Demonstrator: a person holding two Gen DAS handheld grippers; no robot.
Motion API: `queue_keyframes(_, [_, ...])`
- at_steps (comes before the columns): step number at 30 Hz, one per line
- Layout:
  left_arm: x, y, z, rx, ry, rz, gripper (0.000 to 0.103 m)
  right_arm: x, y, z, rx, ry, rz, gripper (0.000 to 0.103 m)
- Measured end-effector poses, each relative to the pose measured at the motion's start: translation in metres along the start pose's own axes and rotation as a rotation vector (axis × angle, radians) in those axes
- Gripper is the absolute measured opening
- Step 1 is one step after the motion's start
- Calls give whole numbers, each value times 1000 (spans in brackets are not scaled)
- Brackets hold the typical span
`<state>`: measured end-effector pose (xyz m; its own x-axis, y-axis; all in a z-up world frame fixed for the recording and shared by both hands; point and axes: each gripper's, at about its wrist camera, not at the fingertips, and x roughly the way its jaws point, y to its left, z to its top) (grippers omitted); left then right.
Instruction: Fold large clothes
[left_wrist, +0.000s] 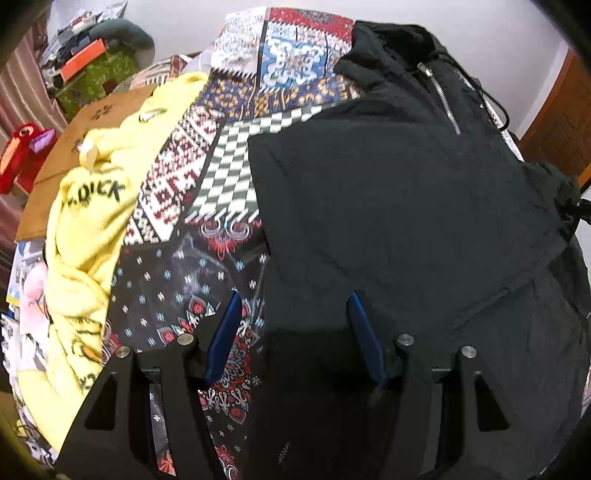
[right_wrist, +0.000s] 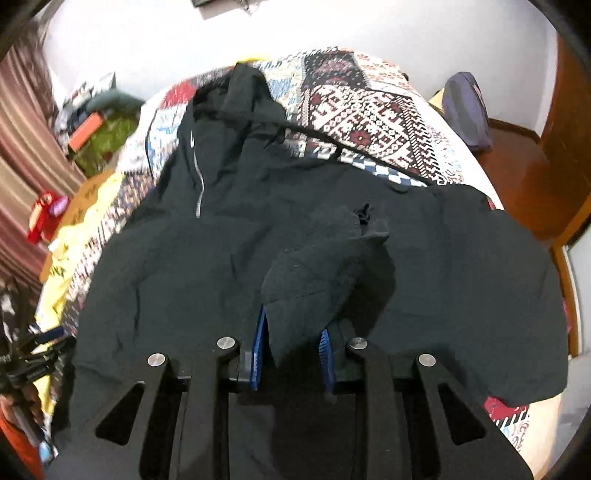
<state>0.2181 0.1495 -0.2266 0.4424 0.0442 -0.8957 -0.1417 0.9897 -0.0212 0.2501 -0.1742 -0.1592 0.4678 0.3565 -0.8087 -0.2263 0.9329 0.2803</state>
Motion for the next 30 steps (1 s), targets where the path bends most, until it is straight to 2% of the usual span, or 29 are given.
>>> queue_keyframes(5, [-13, -13, 11, 32, -44, -1, 60, -20, 3, 13, -15, -65, 14, 22])
queue_keyframes(8, [-8, -21, 11, 40, -33, -3, 60, -18, -1, 11, -20, -72, -5, 22])
queue_keyframes(11, [4, -27, 4, 45, 3, -22, 60, -1, -7, 4, -13, -34, -35, 22])
queue_keyframes(13, [7, -31, 1, 53, 1, -11, 60, 17, -17, -4, 1, 22, -66, 22])
queue_keyframes(16, [7, -33, 0, 61, -10, 0, 61, 34, -27, -17, 21, 84, -88, 28])
queue_keyframes(18, [7, -33, 0, 67, -9, 2, 61, 38, -35, -25, 40, 110, -97, 37])
queue_keyframes(23, [4, -38, 2, 90, -4, 26, 61, 22, -48, -36, 61, 119, -116, 54])
queue_keyframes(30, [-9, -50, 18, 101, -29, 5, 61, -18, -66, -40, 50, 113, -201, 56])
